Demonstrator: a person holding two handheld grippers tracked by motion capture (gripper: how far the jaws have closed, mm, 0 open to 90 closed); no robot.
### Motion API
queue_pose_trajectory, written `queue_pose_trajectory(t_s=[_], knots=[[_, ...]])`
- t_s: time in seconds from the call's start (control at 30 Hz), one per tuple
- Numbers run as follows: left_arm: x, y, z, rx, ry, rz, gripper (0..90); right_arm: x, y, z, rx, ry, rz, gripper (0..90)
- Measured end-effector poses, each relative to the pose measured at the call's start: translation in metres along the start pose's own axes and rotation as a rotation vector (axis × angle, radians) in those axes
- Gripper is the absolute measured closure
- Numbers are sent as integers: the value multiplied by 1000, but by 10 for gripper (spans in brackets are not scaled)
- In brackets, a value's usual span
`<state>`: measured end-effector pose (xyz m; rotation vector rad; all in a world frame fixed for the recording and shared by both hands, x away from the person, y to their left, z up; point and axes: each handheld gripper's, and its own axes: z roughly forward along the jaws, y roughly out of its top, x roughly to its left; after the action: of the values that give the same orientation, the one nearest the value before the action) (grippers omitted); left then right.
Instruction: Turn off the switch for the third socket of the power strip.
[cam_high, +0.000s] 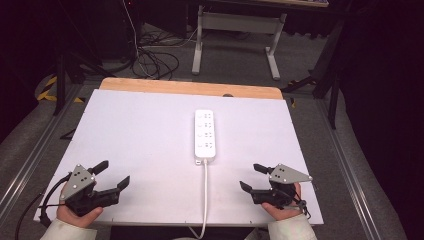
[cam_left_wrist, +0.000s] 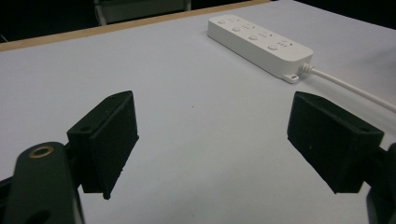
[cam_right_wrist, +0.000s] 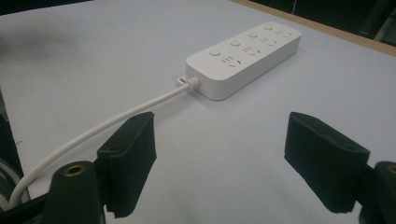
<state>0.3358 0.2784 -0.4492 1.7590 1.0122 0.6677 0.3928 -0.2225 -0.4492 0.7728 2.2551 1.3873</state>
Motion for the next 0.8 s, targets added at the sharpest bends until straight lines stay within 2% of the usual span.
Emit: queue_pose_trajectory(t_s=[0.2, 0.4, 0.5, 0.8], knots=[[-1, 0, 0, 4, 13, 11, 166, 1, 0, 0, 2, -1, -9, 267], [-4, 1, 0, 8, 33, 48, 166, 1, 1, 0, 3, -7, -17, 269], [-4, 1, -1, 8, 20, 27, 166, 2, 1, 0, 2, -10, -22, 269], [-4, 2, -1, 9, 21, 20, 166, 2, 2, 0, 3, -18, -35, 298]])
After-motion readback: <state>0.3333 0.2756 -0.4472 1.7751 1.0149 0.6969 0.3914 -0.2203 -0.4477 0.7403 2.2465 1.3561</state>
